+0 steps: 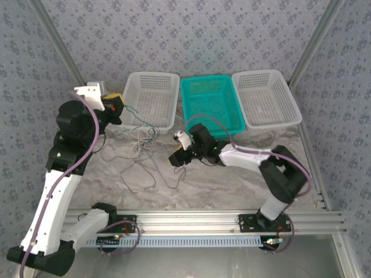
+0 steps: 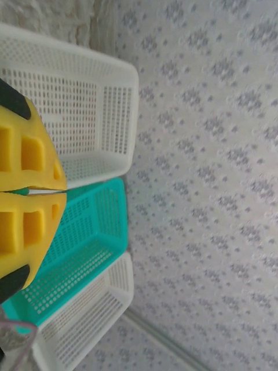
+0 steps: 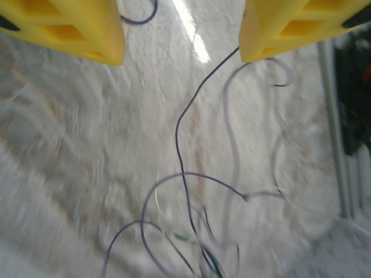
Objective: Untangle the cables
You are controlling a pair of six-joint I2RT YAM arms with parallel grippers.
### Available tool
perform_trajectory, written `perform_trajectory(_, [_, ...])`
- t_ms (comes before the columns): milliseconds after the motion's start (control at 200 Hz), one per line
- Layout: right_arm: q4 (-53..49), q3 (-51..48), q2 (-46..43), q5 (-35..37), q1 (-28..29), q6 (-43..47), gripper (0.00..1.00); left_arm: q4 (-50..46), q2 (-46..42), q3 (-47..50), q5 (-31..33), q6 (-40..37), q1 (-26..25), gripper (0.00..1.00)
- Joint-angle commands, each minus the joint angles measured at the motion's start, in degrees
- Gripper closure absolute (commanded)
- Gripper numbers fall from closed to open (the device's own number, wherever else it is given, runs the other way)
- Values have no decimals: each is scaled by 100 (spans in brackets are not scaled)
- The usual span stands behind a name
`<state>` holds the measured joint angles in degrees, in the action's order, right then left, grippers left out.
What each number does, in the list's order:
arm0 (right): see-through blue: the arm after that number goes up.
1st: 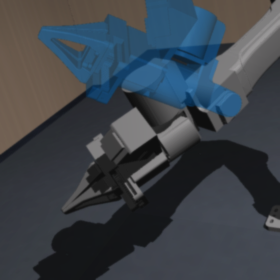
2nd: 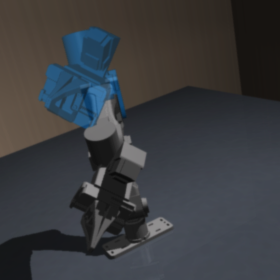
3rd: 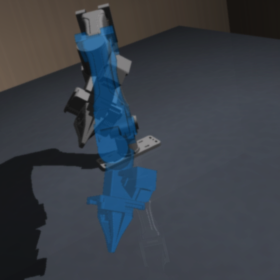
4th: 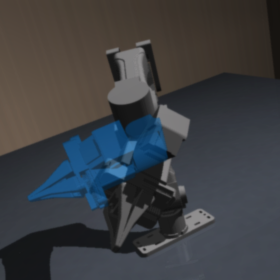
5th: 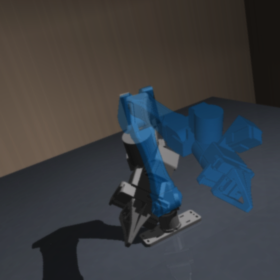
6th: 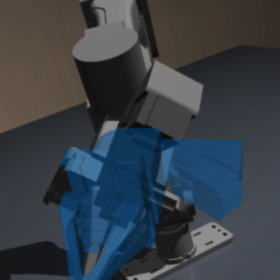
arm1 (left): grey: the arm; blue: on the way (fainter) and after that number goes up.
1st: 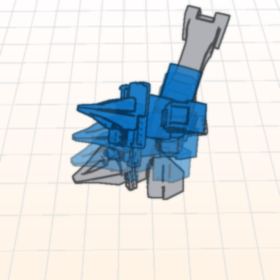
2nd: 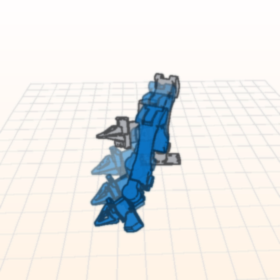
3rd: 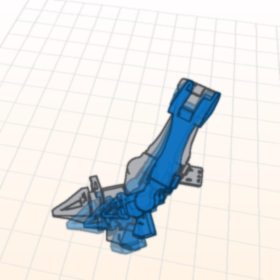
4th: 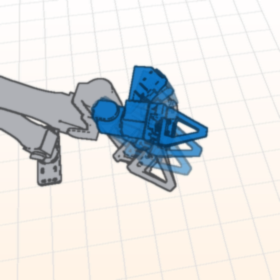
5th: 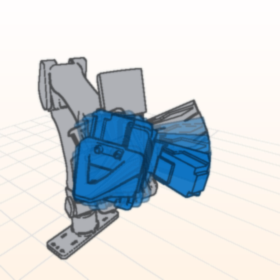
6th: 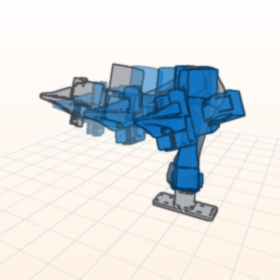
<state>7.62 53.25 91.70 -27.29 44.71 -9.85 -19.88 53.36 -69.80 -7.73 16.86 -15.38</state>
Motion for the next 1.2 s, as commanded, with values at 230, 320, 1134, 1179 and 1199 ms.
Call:
perform_trajectory(230, [1214, 675, -930, 141, -119, 220, 36, 754, 564, 349, -1446, 384, 17, 100])
perform_trajectory(320, [1602, 1100, -516, 54, -118, 164, 36, 908, 646, 329, -1713, 446, 17, 100])
perform_trajectory(1134, [1510, 2201, 295, -187, -200, -225, 100, -618, 371, 353, 122, 1273, 198, 40])
perform_trajectory(1179, [1398, 2250, 288, -194, -221, -171, 100, -855, 285, 440, 118, 1788, 368, 36])
perform_trajectory(1199, [1361, 2260, 286, -187, -220, -147, 100, -945, 245, 482, 16, 1966, 435, 36])
